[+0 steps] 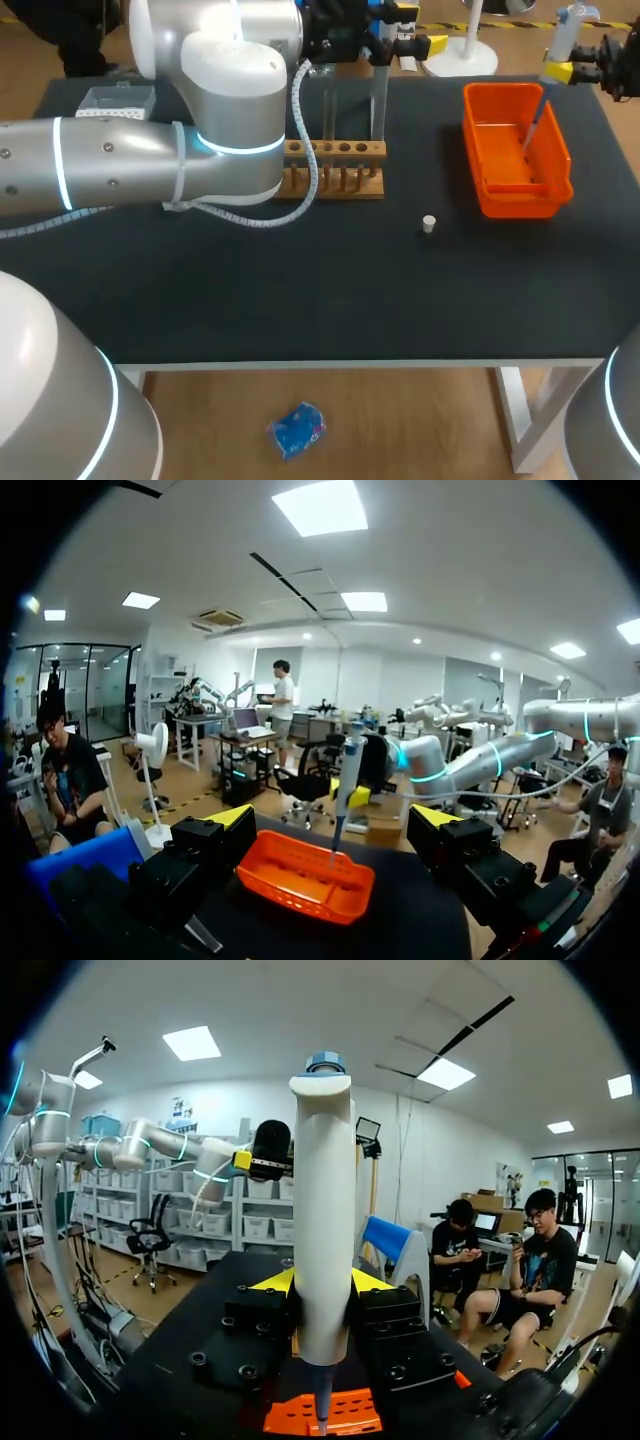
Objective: Invert the test tube, pick up the pipette, mount the tip to pipette, aspirate from beaker and dispense into the tube, eject the tip, return the pipette, and cap with the stopper.
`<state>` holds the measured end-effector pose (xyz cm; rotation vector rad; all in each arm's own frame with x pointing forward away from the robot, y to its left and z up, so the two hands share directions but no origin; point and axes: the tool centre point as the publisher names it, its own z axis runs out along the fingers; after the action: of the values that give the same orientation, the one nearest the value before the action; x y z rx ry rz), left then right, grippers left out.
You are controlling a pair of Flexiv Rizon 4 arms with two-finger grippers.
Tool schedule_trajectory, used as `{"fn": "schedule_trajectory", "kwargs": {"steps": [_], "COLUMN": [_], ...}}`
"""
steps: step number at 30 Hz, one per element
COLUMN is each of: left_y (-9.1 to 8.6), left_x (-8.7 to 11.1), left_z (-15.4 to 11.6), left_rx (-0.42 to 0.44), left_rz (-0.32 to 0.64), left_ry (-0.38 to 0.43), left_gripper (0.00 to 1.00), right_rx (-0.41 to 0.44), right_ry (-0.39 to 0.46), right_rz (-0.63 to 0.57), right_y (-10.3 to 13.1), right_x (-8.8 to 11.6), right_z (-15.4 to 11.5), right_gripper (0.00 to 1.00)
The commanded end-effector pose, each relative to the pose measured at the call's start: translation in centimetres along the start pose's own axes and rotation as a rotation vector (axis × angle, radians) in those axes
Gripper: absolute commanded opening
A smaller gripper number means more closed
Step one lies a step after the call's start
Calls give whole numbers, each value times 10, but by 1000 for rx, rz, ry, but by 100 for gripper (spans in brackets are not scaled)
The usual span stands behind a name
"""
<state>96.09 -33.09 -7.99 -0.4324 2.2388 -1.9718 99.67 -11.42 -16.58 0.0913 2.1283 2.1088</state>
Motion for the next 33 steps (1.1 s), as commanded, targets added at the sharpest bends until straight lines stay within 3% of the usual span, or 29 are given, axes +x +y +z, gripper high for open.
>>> {"fn": "schedule_trajectory", "kwargs": {"steps": [1, 9, 23, 33], "left_y": [-5, -19, -53, -53], "left_x": [-1, -6, -3, -2], "left_z": [0, 14, 86, 88], "left_rx": [-3, -7, 67, 80], "left_rz": [4, 19, 100, 92], "left_ry": [-1, -12, 37, 45], "left_gripper": [100, 100, 100, 100], "right_rx": [-1, -1, -1, -1], "right_ry": [8, 8, 8, 8], "right_rz": [0, 0, 0, 0], "right_y": [-1, -1, -1, -1], "right_x": [-2, -2, -2, -2], "right_z": [-1, -1, -1, -1], "right_gripper": [0, 0, 0, 0]}}
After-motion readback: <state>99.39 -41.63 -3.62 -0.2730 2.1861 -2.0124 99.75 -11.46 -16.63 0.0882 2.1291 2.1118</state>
